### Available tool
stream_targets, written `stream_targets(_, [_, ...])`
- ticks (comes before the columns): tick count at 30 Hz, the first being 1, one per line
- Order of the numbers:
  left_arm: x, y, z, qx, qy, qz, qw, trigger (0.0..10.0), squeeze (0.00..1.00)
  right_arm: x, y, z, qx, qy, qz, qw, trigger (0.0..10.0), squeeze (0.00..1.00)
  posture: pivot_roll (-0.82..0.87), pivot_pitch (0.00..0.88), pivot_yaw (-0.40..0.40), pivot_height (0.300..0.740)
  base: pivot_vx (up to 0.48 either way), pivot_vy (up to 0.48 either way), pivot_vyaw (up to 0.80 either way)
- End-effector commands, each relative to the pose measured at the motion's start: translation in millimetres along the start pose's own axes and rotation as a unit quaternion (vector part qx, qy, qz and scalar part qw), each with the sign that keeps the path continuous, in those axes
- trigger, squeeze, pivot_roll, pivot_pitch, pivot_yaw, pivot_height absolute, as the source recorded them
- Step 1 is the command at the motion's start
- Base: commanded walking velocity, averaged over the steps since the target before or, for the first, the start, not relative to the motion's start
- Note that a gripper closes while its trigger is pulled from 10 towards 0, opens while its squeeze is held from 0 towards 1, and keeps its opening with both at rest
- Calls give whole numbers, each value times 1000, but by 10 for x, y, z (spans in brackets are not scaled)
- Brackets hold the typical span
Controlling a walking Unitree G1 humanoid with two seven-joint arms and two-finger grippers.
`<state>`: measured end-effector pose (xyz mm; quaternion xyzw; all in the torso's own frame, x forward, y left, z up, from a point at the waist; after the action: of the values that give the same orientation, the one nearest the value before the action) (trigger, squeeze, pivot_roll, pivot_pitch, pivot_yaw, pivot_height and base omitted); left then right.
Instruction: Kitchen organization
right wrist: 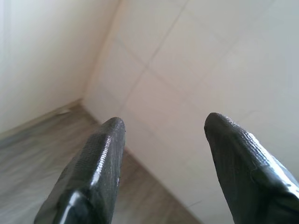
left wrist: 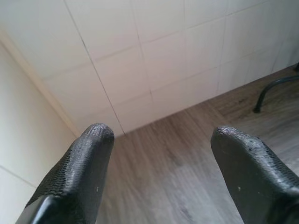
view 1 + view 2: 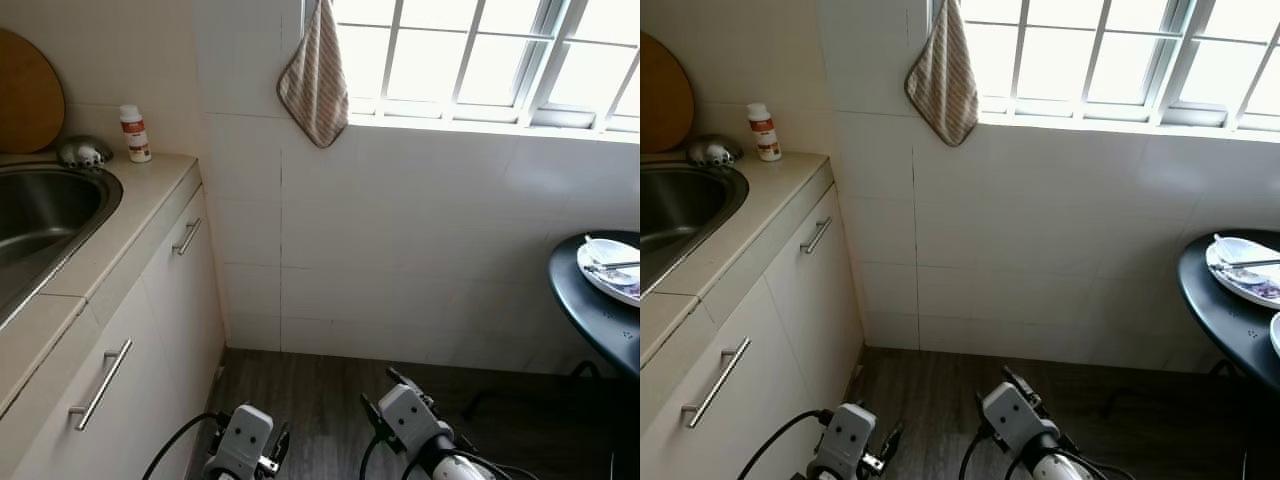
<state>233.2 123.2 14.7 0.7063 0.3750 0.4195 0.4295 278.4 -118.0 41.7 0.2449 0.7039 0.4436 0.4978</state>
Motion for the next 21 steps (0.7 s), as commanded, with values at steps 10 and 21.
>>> stream_targets(10, [145,336,99,-78,38,51,995,10000,0,-207,266,139,-56,-75,12,996,10000,0,38,0,-55,740,0,0,0])
stream_targets(21, [413,437,170,-103,96,77,987,10000,0,-525,155,224,-17,-168,99,981,10000,8,26,0,-47,740,0,0,0])
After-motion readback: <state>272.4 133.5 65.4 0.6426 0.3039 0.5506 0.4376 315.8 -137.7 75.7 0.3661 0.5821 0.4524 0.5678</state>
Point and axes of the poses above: a point about 5 cm out from each wrist's last joint towards the gripper, its own z axis pointing out of the wrist towards the gripper, its own y axis along the axis of the wrist's last joint, x = y × z, the point moved 3 cm from there along z, pointing out of the wrist towards the gripper, and after that the axes turned 1 degree about z, right-handed, at the moved point
